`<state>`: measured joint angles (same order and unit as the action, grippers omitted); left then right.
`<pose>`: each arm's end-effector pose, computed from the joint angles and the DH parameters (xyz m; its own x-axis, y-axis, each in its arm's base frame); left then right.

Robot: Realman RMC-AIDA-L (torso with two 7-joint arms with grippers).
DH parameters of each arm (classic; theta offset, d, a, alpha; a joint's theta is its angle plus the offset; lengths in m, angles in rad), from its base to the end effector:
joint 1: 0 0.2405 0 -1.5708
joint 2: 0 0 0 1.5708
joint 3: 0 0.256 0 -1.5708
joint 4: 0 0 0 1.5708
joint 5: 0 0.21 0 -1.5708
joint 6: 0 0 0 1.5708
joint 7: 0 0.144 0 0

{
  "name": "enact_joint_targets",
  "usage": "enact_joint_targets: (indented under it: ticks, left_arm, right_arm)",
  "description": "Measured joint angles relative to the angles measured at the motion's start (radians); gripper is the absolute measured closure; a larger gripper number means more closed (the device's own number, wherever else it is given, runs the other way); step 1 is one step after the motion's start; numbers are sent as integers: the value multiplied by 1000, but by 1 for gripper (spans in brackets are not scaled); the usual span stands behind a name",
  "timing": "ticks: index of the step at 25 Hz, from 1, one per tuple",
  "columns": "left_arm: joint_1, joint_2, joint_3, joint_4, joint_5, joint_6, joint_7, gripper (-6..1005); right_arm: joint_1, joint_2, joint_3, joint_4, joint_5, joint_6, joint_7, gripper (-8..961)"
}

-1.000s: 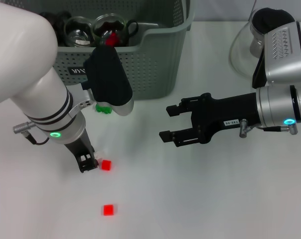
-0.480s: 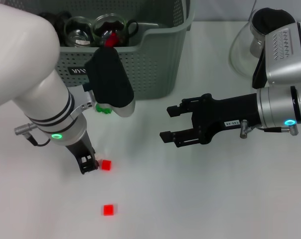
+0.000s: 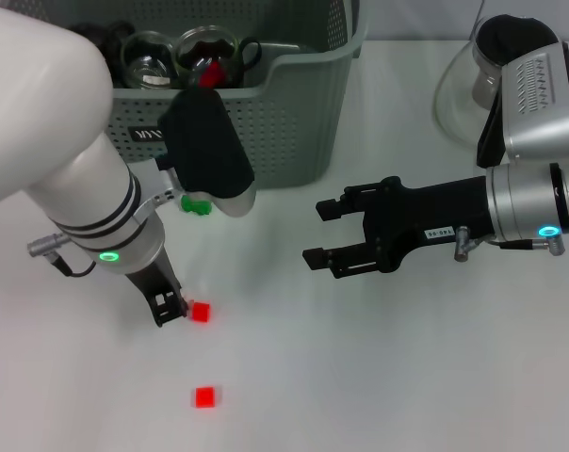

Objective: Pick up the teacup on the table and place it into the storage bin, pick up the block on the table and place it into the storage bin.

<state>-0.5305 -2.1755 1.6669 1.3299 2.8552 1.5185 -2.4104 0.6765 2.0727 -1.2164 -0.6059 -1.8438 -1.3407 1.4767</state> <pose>-0.1975 0.3171 -0.0580 0.7338 0.3948 -0.5528 0.2196 -0.9080 -0.3569 0.2003 0.3499 -0.0674 0.9210 -0.2686 -0.2820 -0.2864 -0.9578 -0.0231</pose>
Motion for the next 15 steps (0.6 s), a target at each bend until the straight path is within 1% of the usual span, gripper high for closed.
enact_joint_targets:
  ticks: [3, 8, 10, 12, 14, 15]
  left_arm:
    - [3, 0, -5, 17, 1, 5, -5, 773]
    - [17, 0, -10, 80, 1, 47, -11, 798]
    - [24, 0, -34, 138, -1, 86, -24, 805]
    - [34, 0, -79, 223, -22, 127, -38, 809]
    - [45, -1, -150, 359, -91, 171, -55, 809]
    - [48, -1, -175, 394, -124, 179, -61, 810]
  right_arm:
    - [-1, 0, 0, 0, 0, 0, -6, 187]
    - [-4, -1, 0, 0, 0, -1, -10, 187]
    - [-5, -2, 0, 0, 0, -3, -10, 187]
    - [-7, -4, 0, 0, 0, -6, -10, 187]
    - [-7, -5, -1, 4, 0, -9, -10, 187]
    - [-7, -7, -1, 7, 0, -9, -10, 187]
